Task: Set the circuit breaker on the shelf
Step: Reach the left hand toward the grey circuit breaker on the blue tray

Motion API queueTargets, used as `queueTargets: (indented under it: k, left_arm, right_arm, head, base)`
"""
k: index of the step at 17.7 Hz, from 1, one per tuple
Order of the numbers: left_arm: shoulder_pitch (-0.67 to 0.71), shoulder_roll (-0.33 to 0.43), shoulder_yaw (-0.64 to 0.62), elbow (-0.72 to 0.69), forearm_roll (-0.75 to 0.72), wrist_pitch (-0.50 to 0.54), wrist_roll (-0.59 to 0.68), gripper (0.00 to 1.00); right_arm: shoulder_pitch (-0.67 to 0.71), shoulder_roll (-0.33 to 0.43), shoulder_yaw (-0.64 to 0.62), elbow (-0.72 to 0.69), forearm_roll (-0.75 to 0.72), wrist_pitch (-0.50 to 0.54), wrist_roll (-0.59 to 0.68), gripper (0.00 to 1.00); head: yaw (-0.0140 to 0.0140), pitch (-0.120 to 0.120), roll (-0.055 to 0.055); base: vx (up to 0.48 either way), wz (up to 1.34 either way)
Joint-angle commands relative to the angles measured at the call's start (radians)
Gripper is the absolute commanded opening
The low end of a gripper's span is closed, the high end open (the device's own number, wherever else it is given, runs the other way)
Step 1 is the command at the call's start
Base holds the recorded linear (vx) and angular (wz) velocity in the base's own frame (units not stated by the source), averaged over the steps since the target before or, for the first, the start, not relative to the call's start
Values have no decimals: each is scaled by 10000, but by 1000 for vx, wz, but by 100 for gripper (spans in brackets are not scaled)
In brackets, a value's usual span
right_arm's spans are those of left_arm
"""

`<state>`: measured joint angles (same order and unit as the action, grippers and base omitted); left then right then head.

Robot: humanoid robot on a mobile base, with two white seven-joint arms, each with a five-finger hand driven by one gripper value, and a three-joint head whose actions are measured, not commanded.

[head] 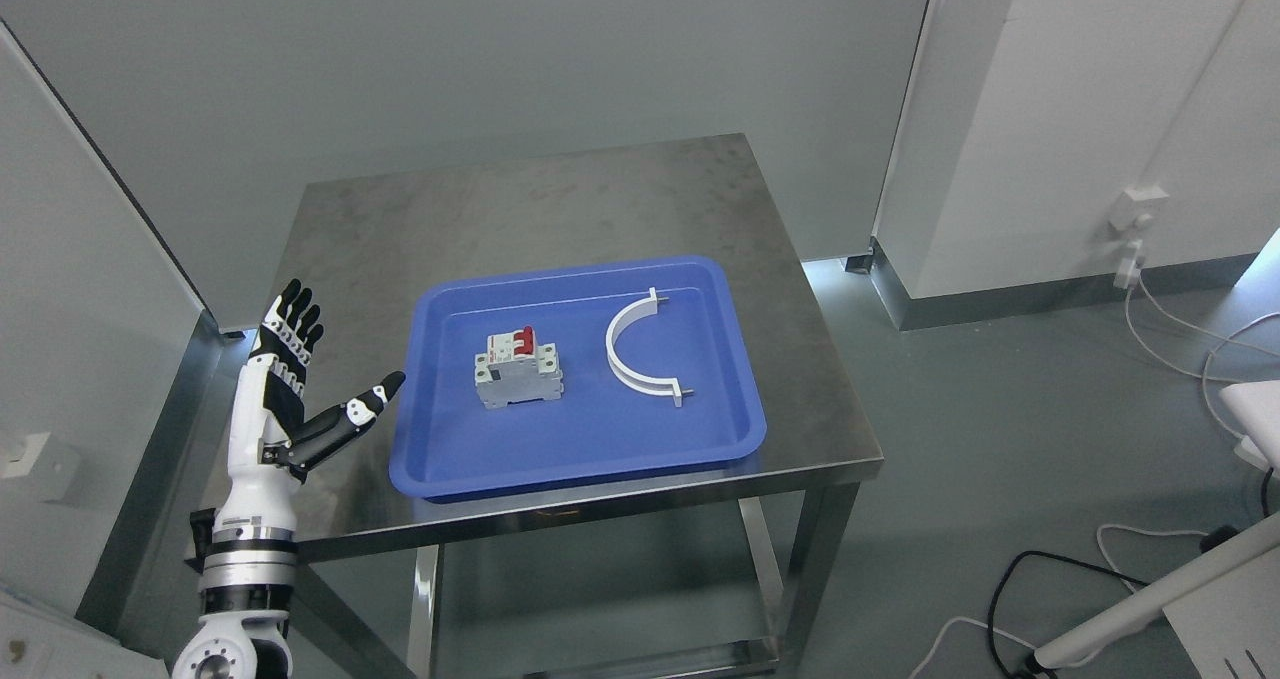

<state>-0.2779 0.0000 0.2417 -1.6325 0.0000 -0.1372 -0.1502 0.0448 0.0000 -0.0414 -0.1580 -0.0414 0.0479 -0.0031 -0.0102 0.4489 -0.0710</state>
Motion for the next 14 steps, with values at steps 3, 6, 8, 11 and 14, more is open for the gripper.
queueTargets:
  k: [3, 6, 8, 11, 14]
  left_arm:
    - [18, 175, -454, -350, 0, 21, -1, 100]
    - [49, 1576, -316, -212, 0, 68, -337, 100]
    - [140, 2266, 20, -166, 0, 83, -964, 100]
    - [569, 3035, 252, -166, 15, 83, -2267, 100]
    - [449, 3176, -8, -90, -30, 159, -3801, 100]
  right_arm:
    - [12, -175, 0, 0, 0, -3, 0, 100]
    - [-3, -175, 0, 0, 0, -3, 0, 100]
    - [-3, -175, 0, 0, 0, -3, 0, 100]
    - [-3, -175, 0, 0, 0, -3, 0, 100]
    - [-3, -175, 0, 0, 0, -3, 0, 100]
  head:
    - [0, 0, 0]
    - [0, 0, 0]
    - [0, 0, 0]
    - [0, 0, 0]
    - [0, 0, 0]
  base:
    - [61, -75]
    - [73, -103]
    - [67, -73]
    - [69, -47]
    - [42, -42]
